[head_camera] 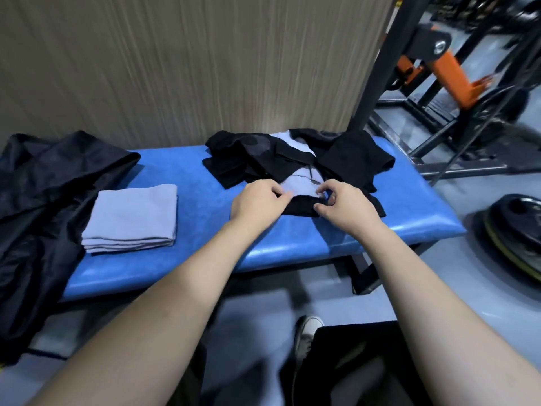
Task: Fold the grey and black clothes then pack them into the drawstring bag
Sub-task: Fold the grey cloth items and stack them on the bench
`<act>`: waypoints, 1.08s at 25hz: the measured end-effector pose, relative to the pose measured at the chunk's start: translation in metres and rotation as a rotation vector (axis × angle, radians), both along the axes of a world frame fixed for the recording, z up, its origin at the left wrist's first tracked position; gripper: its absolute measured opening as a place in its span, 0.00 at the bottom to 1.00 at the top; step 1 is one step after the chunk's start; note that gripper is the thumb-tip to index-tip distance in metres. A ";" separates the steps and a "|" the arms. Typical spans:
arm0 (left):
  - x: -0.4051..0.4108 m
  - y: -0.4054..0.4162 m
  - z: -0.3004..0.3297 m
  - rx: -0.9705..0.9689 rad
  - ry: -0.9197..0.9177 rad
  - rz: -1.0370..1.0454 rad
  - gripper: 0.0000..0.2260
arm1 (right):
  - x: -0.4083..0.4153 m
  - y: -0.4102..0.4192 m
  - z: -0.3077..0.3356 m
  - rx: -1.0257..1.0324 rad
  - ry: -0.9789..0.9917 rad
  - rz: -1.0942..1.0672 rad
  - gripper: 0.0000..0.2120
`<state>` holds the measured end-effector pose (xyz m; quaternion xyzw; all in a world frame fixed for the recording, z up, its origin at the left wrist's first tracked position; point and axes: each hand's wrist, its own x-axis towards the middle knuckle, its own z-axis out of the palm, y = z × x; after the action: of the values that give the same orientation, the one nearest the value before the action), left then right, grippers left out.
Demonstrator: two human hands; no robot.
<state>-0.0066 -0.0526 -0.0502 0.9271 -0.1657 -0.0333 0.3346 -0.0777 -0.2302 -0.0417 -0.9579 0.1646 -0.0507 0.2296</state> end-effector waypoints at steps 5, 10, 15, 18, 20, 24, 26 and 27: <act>0.009 -0.021 -0.006 0.044 0.028 0.162 0.20 | 0.010 0.005 -0.004 0.035 -0.004 -0.023 0.18; 0.011 -0.023 -0.009 0.021 0.081 0.191 0.04 | 0.012 0.011 -0.005 -0.007 0.025 -0.063 0.18; 0.008 -0.020 -0.005 -0.088 0.111 0.140 0.03 | 0.012 0.013 -0.005 -0.065 -0.012 -0.106 0.14; 0.008 -0.016 -0.007 -0.120 0.101 0.121 0.03 | 0.016 0.021 -0.007 -0.130 -0.088 -0.132 0.10; 0.009 -0.013 -0.007 -0.142 0.121 0.104 0.04 | 0.020 0.027 -0.006 -0.151 -0.142 -0.158 0.08; 0.012 -0.009 -0.006 -0.157 0.155 0.099 0.03 | 0.022 0.034 0.007 -0.147 -0.288 -0.155 0.06; 0.010 -0.010 -0.003 -0.136 0.147 0.093 0.04 | 0.018 0.034 0.016 -0.165 -0.376 -0.130 0.03; 0.009 -0.011 -0.002 -0.127 0.143 0.083 0.07 | 0.015 0.034 0.020 -0.177 -0.407 -0.111 0.04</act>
<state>0.0021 -0.0637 -0.0519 0.9054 -0.1046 -0.0749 0.4046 -0.0626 -0.1960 -0.0216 -0.9337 0.1624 -0.2698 0.1702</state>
